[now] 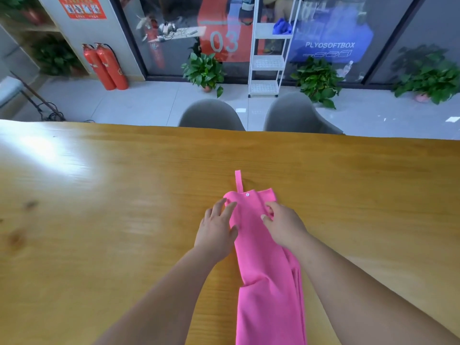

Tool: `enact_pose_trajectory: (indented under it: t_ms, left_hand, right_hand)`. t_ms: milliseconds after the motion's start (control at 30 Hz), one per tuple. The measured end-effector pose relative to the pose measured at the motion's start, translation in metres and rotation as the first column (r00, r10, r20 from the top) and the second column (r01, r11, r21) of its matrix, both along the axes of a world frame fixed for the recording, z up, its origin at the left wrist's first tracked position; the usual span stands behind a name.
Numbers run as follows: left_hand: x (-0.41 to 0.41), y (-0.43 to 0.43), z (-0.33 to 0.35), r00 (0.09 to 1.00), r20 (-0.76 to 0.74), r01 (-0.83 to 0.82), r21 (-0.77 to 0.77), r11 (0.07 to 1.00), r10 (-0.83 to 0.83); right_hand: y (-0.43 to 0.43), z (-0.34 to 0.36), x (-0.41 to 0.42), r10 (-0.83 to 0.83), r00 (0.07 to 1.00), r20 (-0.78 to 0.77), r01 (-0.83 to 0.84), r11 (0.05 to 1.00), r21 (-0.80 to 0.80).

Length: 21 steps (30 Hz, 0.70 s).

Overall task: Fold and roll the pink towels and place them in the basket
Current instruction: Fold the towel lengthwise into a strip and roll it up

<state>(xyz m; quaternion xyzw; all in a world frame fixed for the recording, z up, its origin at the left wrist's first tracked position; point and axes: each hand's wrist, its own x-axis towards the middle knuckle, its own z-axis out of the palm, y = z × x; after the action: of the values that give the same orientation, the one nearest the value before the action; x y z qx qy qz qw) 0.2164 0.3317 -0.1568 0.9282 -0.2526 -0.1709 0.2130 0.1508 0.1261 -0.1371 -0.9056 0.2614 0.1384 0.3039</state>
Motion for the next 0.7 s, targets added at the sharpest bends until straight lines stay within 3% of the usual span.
enact_pose_trajectory:
  t_ms: [367, 500, 700]
  left_hand:
    - [0.024, -0.015, -0.023, 0.992, 0.002, -0.122, -0.078, 0.99, 0.122]
    - [0.029, -0.024, -0.03, 0.992, 0.028, -0.122, -0.058, 0.991, 0.124]
    - [0.032, -0.034, -0.033, 0.987, 0.083, -0.134, -0.021, 0.991, 0.135]
  right_hand:
    - [-0.001, -0.021, 0.042, -0.141, 0.987, 0.081, 0.134, 0.987, 0.085]
    - [-0.022, -0.024, 0.036, -0.326, 0.925, 0.194, 0.307, 0.944, 0.125]
    - [-0.044, -0.034, 0.036, -0.29, 0.954, 0.082, 0.286, 0.957, 0.053]
